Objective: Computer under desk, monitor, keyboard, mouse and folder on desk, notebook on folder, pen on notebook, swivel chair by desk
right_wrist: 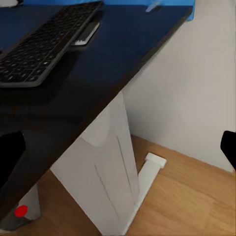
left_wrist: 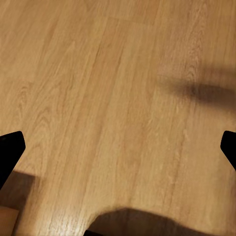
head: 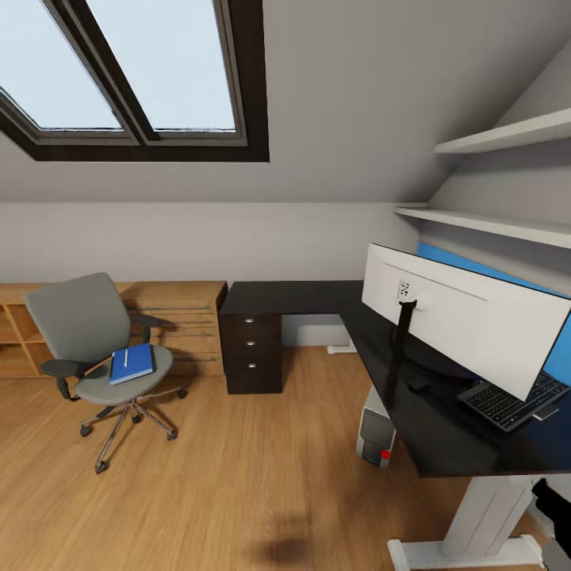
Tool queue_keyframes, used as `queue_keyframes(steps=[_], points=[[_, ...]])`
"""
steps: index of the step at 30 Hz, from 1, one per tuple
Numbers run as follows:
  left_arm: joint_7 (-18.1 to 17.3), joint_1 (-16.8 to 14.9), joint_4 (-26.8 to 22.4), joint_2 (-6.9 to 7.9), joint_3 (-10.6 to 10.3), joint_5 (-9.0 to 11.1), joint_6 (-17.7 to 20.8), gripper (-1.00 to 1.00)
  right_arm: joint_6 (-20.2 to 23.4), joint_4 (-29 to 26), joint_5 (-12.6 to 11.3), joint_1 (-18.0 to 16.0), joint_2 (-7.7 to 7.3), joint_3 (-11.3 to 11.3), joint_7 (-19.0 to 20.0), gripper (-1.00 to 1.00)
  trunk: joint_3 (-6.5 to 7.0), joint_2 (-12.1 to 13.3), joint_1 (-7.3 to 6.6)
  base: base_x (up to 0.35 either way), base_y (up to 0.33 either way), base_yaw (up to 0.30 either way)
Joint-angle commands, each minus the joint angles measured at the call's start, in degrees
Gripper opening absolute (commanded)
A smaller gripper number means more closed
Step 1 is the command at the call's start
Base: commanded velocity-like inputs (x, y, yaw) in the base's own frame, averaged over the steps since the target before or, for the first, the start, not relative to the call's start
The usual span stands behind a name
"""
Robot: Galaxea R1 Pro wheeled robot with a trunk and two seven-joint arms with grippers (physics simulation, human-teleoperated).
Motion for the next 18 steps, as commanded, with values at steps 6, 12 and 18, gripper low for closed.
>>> queue_keyframes(steps=[6,12,18], points=[[0.1,0.0,0.0,-0.01,-0.2,0.3,-0.2,1.00,0.8,-8.8,0.7,0.0,-0.05,0.3,-4.9,1.00,-0.08,0.0,0.00,0.000,0.000,0.000],[0.1,0.0,0.0,-0.10,-0.2,0.3,-0.3,1.00,10.3,-24.5,9.1,0.0,2.39,1.0,-12.8,1.00,-0.08,0.0,0.00,0.000,0.000,0.000],[0.1,0.0,-0.1,-0.20,-0.3,0.2,-0.2,1.00,17.0,-27.9,12.2,-0.6,5.66,7.4,-13.9,1.00,-0.08,0.0,0.00,0.000,0.000,0.000]])
